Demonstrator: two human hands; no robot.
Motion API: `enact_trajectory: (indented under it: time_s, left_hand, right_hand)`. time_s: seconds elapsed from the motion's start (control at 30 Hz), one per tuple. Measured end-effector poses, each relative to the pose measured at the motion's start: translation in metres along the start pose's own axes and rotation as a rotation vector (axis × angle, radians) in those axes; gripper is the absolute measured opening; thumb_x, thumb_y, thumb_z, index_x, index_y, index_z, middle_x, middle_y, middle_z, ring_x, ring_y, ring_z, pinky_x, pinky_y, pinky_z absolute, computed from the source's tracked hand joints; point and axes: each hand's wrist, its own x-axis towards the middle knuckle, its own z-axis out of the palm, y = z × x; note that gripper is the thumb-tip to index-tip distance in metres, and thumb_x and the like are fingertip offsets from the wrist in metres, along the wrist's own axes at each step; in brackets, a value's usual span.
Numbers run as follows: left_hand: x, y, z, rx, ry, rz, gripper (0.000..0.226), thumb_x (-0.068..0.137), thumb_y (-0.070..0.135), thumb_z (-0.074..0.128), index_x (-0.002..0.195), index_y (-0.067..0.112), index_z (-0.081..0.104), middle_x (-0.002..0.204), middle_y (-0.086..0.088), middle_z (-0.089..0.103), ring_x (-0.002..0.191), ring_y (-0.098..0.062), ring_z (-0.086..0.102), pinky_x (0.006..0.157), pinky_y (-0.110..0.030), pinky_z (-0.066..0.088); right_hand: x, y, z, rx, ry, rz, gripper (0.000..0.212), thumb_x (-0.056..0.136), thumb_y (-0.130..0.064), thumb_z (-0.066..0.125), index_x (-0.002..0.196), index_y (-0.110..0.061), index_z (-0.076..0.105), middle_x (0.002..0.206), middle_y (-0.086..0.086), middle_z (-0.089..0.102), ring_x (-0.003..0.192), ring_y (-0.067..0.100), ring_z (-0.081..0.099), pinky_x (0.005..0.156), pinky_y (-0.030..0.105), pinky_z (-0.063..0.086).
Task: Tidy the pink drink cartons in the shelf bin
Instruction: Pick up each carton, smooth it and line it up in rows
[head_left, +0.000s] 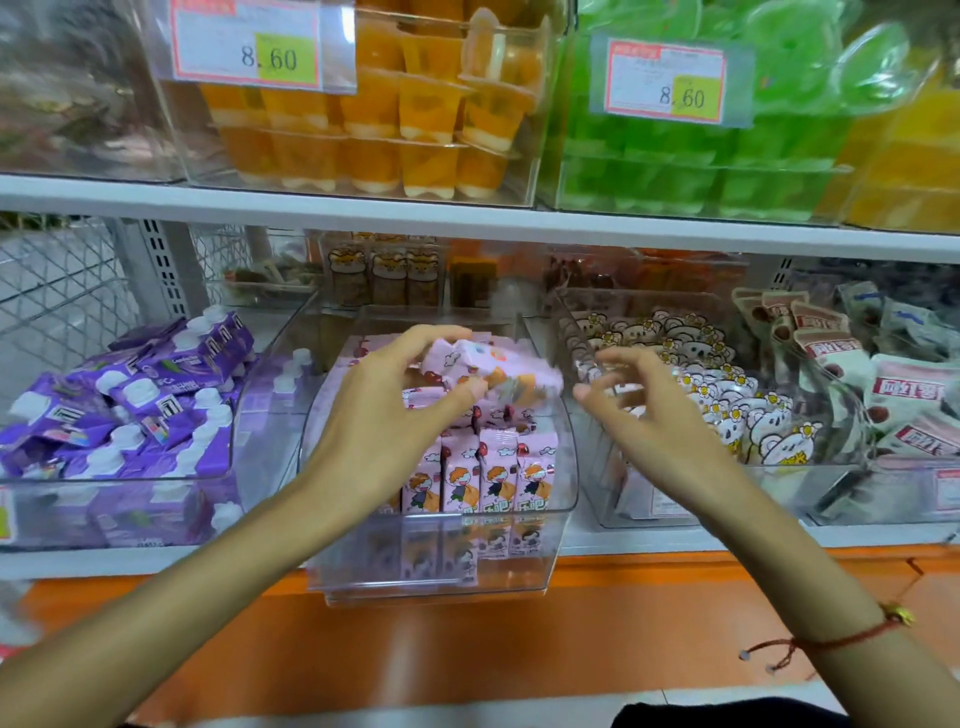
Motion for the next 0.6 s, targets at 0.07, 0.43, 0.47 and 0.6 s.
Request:
enact_trajectory:
  time_s: [0.07, 0.43, 0.47, 0.6]
  left_hand:
    - [0.003, -0.002, 0.003, 0.072, -0.058, -0.044, 0.036, 0.080, 0.036, 0.072, 0.112, 0.037, 0.056, 0.117, 0.012, 0.062, 0.101, -0.004, 0.061, 0.089, -0.033, 0.052]
    - [0.055, 0.022, 0.020, 0.539, -0.367, 0.072, 0.036, 0.073, 0.050, 0.074, 0.104, 0.036, 0.061, 0.106, 0.010, 0.066, 0.095, -0.013, 0.064, 0.081, -0.033, 0.050]
    - [0.060, 0.020, 0.028, 0.597, -0.389, 0.080, 0.039, 0.074, 0.048, 0.075, 0.108, 0.033, 0.063, 0.110, 0.007, 0.065, 0.099, -0.015, 0.062, 0.078, -0.030, 0.047]
    - [0.068, 0.005, 0.050, 0.602, -0.396, 0.044, 0.048, 0.071, 0.041, 0.081, 0.112, 0.027, 0.060, 0.112, 0.006, 0.064, 0.093, -0.014, 0.062, 0.078, -0.033, 0.052]
  right_hand:
    - [-0.003, 0.007, 0.000, -0.070, -0.091, -0.006, 0.038, 0.091, -0.024, 0.061, 0.125, -0.020, 0.046, 0.098, -0.007, 0.054, 0.076, 0.007, 0.051, 0.067, 0.024, 0.042]
    - [-0.010, 0.016, 0.007, -0.106, -0.251, -0.081, 0.030, 0.094, -0.024, 0.055, 0.121, -0.032, 0.044, 0.097, -0.012, 0.054, 0.076, 0.006, 0.063, 0.072, 0.029, 0.051]
    - [-0.011, 0.016, 0.007, -0.110, -0.254, -0.083, 0.032, 0.094, -0.023, 0.055, 0.123, -0.031, 0.044, 0.098, -0.012, 0.054, 0.077, 0.007, 0.063, 0.074, 0.032, 0.052]
    - [-0.015, 0.014, 0.006, -0.114, -0.257, -0.099, 0.036, 0.095, -0.021, 0.053, 0.128, -0.029, 0.042, 0.101, -0.011, 0.054, 0.079, 0.010, 0.064, 0.077, 0.038, 0.053]
